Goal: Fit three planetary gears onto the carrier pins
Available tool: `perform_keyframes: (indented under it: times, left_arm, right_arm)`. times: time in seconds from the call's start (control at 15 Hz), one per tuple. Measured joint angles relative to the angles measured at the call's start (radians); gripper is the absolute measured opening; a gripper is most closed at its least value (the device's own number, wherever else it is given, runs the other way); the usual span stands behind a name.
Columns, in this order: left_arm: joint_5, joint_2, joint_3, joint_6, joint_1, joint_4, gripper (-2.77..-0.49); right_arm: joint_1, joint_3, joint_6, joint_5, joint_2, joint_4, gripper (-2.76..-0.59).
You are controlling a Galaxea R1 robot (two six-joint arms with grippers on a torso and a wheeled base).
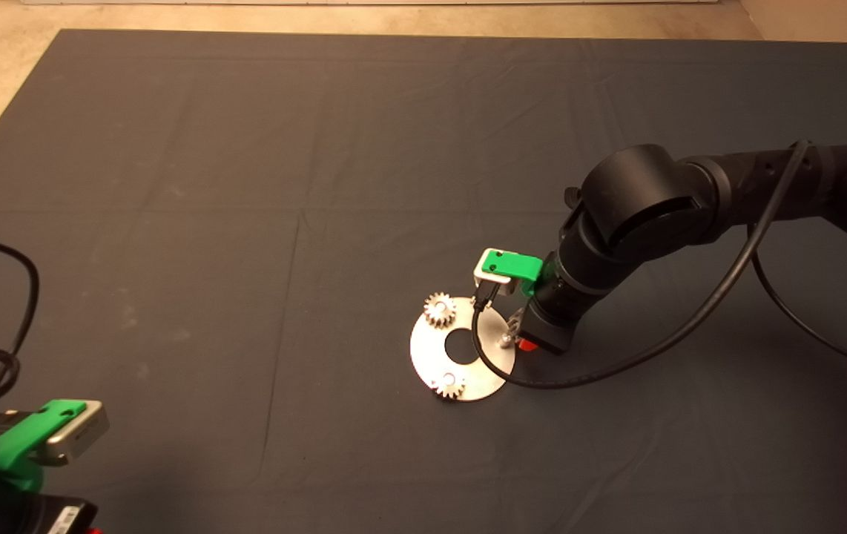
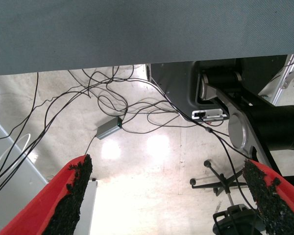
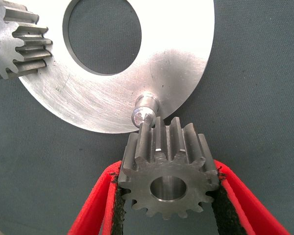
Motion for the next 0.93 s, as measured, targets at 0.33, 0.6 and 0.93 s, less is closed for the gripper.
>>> perform_keyframes:
  times: [0.33,0.6,0.93]
  left_arm:
    - [0.0,0.0,0.0,0.0,0.0,-0.003,-1.08]
    - [0.0,-0.002,0.0,0.0,0.0,-0.003,-1.08]
    - [0.0,-0.002,0.0,0.0,0.0,-0.003,-1.08]
  right_arm:
    - [0.0,0.0,0.0,-0.001,0.01,-0.003,-2.32]
    - [-0.011,-0.011,0.0,-0.001,0.014,-0.005,-2.32]
    - [-0.023,-0.019,0.0,-0.001,0.017,-0.006,-2.32]
